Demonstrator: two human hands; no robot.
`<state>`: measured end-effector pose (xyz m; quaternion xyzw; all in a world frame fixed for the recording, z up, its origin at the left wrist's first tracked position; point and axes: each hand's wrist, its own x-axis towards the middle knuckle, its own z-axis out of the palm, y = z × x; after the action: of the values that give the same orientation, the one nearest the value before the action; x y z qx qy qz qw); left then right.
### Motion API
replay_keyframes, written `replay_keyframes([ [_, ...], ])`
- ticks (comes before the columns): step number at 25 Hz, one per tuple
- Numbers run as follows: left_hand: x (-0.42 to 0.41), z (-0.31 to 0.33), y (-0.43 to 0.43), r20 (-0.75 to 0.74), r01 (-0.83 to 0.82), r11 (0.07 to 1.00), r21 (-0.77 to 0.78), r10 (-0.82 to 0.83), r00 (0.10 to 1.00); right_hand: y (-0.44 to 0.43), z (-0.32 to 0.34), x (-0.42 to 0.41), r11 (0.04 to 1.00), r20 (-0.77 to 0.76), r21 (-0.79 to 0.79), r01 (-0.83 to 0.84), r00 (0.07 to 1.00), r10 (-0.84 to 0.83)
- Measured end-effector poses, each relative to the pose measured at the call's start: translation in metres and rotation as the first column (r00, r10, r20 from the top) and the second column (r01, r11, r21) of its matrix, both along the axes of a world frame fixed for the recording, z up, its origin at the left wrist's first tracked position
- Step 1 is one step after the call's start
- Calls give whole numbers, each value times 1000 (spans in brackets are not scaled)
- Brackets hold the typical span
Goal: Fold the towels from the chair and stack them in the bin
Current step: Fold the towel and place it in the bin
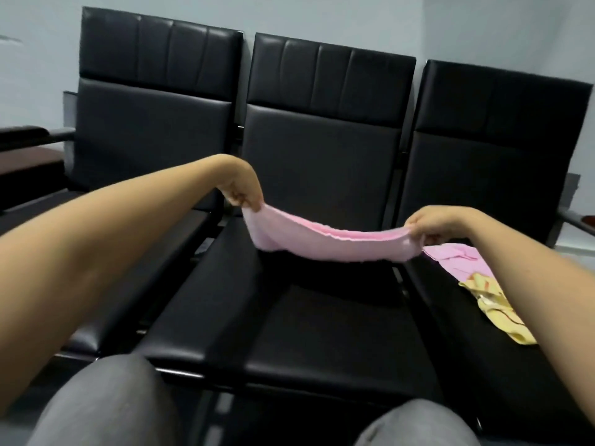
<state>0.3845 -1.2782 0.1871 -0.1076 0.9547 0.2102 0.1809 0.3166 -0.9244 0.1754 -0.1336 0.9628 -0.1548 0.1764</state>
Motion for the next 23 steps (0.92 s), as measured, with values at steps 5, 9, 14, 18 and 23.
replay_keyframes([
  [5,20,-37,6,305,113,994,-2,-107,946,-2,-37,19,984,458,165,-68,889,-16],
  [9,-3,-64,4,22,-33,998,52,32,999,-11,-68,-3,985,124,95,147,980,-158],
  [14,-39,-97,17,-225,-61,995,83,78,971,-21,-103,-23,928,-90,-146,344,929,-359],
  [18,-49,-134,63,-249,320,927,-196,-363,898,-41,-132,-19,937,-252,35,348,910,-328],
  [23,-43,-203,126,-63,398,877,-270,-429,901,-75,-170,8,974,-358,-78,211,906,-225],
])
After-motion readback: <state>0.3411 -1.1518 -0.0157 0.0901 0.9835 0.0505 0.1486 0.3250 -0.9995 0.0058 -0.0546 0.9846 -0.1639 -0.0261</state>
